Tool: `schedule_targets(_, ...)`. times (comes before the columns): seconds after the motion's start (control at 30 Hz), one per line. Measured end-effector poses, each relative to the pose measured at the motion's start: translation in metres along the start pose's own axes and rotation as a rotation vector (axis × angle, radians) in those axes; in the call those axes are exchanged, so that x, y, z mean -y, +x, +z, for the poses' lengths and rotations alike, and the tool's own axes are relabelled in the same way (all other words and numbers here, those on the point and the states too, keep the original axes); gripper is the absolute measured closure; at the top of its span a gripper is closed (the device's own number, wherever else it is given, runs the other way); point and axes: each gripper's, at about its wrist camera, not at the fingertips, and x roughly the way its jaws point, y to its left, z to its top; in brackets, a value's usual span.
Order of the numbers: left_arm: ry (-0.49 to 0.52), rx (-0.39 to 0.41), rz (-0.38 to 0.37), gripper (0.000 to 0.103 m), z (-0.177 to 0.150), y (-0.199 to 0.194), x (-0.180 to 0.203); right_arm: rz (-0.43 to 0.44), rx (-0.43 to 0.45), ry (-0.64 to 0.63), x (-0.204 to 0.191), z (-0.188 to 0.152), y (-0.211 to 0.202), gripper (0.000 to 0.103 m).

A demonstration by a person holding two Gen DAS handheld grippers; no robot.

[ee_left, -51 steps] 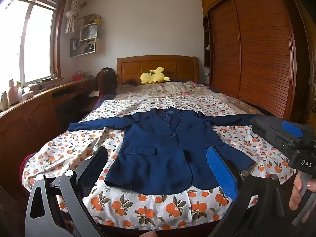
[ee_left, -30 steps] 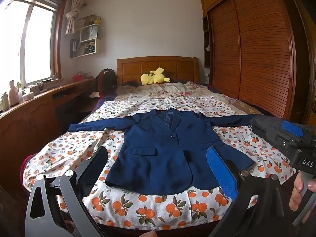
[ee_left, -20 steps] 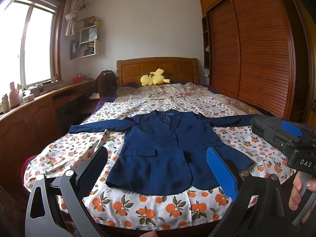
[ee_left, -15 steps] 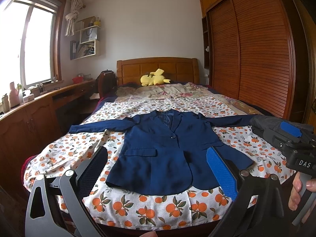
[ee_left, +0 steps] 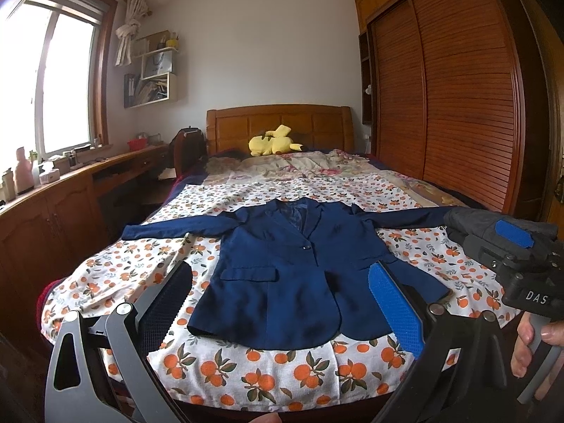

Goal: Fold large clothes

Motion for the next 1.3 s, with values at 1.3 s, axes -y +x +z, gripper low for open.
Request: schedule_targets(1.3, 0.0, 0.021, -0.005, 0.002, 0.004, -0.009, 0.004, 0.009, 0.01, -0.002, -0.012, 0.004, -0.002, 0.007)
